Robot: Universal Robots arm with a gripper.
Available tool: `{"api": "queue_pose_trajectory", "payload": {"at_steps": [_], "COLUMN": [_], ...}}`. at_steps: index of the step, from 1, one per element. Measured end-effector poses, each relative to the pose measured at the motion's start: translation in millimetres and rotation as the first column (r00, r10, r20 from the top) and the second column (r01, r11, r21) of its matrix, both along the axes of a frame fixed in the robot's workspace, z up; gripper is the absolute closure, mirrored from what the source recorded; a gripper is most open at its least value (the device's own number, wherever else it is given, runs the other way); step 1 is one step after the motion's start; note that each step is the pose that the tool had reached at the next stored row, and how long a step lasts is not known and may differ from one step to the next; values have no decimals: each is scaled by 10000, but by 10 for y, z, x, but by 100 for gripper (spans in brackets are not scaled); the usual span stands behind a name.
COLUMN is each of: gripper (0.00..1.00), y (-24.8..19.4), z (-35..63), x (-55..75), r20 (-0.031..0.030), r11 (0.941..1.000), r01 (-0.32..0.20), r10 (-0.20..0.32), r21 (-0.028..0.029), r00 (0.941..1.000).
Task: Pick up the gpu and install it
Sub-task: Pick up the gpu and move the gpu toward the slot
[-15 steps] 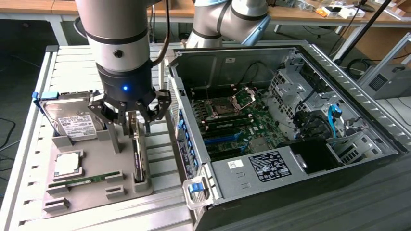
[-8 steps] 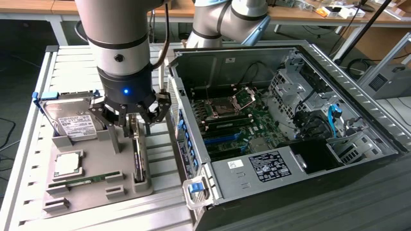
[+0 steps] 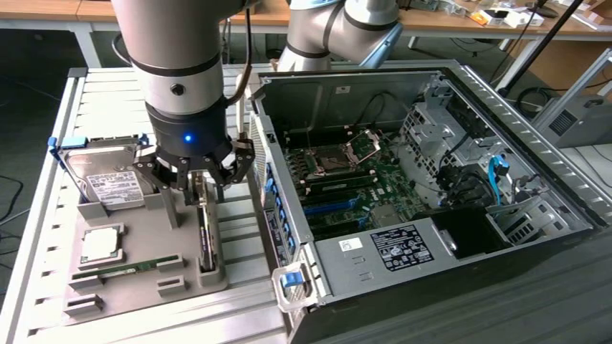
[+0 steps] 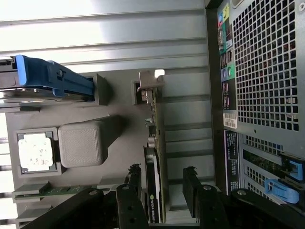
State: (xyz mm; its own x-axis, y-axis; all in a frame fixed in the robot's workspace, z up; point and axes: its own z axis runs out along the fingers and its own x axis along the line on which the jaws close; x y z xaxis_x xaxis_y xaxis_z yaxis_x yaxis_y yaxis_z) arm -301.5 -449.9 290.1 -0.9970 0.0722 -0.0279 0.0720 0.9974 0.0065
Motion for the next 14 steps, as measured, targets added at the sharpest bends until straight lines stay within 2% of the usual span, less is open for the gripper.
{"api": "queue_pose_trajectory", "payload": {"at_steps": [14], "gripper": [52], "y": [-5], "z": [-57], "x": [0], "r20": [0], "r11": [10000], "r01": [0], "r10": [0], "r21": [0], "r00": [10000]}}
